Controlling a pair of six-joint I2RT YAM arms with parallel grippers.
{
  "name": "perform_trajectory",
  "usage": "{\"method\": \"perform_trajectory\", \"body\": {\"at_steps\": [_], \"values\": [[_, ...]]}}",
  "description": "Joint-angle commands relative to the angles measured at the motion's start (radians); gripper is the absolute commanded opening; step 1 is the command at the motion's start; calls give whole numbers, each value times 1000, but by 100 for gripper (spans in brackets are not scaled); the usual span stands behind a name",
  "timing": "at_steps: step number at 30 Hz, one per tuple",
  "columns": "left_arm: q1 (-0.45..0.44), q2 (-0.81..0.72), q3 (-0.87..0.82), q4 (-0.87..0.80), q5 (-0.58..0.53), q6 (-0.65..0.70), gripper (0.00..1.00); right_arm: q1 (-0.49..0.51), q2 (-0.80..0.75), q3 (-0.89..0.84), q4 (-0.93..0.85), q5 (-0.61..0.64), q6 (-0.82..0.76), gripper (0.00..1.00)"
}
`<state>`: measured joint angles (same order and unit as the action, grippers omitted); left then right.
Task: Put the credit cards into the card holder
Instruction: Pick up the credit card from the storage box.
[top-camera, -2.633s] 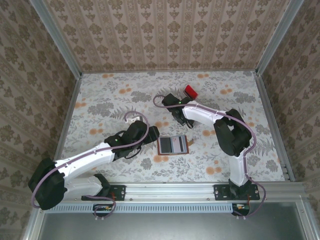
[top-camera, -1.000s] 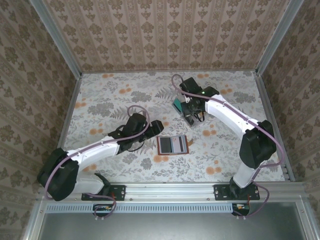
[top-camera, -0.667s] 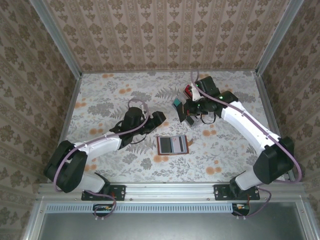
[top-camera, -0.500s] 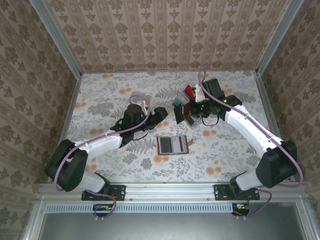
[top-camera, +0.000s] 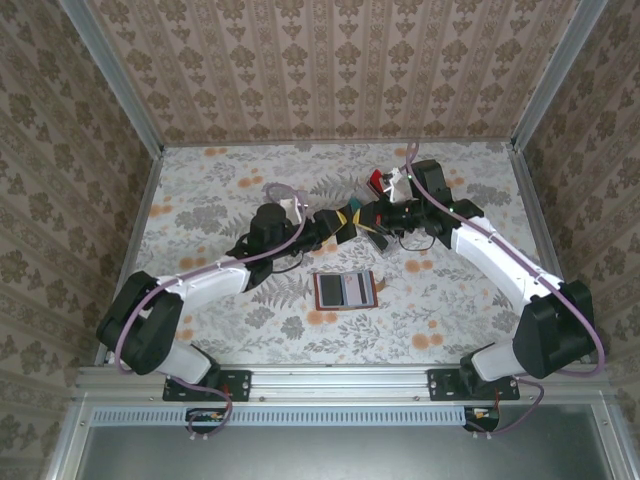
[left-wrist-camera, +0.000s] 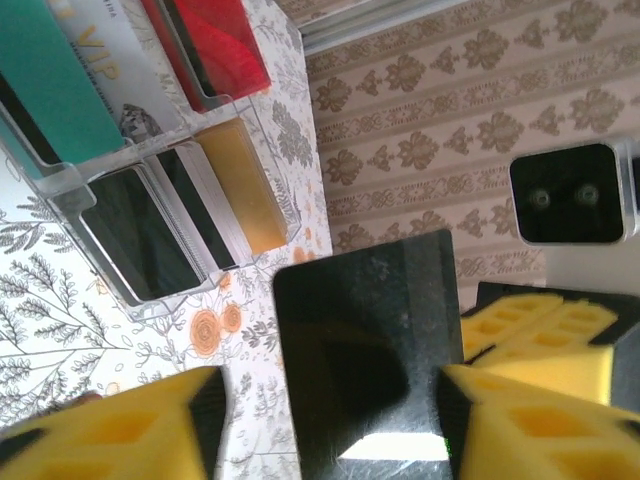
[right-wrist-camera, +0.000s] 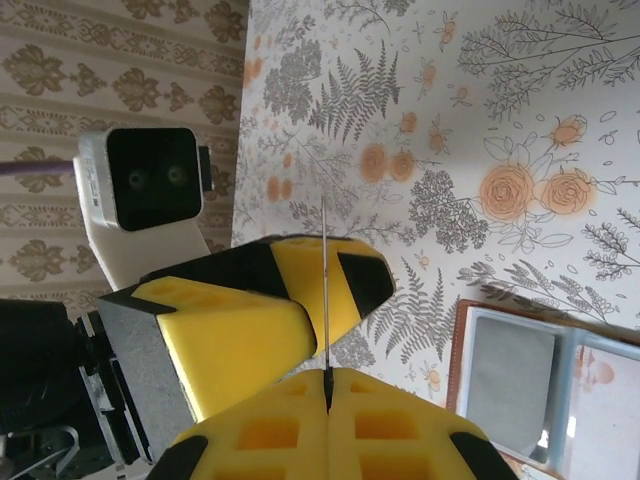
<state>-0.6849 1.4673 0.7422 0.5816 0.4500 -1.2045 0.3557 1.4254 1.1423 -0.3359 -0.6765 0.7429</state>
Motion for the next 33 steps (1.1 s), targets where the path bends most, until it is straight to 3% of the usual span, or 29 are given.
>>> {"method": "perform_trajectory", "body": {"at_steps": [1,6,9,18,24,28,29,32,33], "values": [[-6,-1,27,49,12,-9,43,-10,-23,-21,48,-36,37,0],[-10,-5,27,53,8,-14,12,-19,-18,-44,112,-77,76,0],[-10,-4,28,65,12,-21,2,-26,-14,-56,157,-104,103,5],[-11,1,-1,185,27,-94,0,-46,11,-79,263,-180,157,22],[-11,3,-6,201,39,-111,0,-53,29,-81,311,-223,174,21],[-12,1,-14,193,41,-115,0,-62,24,-82,312,-228,162,8],[-11,-1,-17,188,39,-114,4,-66,24,-82,314,-234,160,5],[-8,-22,-32,116,20,-95,36,-83,-5,-89,234,-166,111,2],[-8,-43,-41,61,0,-76,51,-85,-20,-84,152,-108,57,2]]}}
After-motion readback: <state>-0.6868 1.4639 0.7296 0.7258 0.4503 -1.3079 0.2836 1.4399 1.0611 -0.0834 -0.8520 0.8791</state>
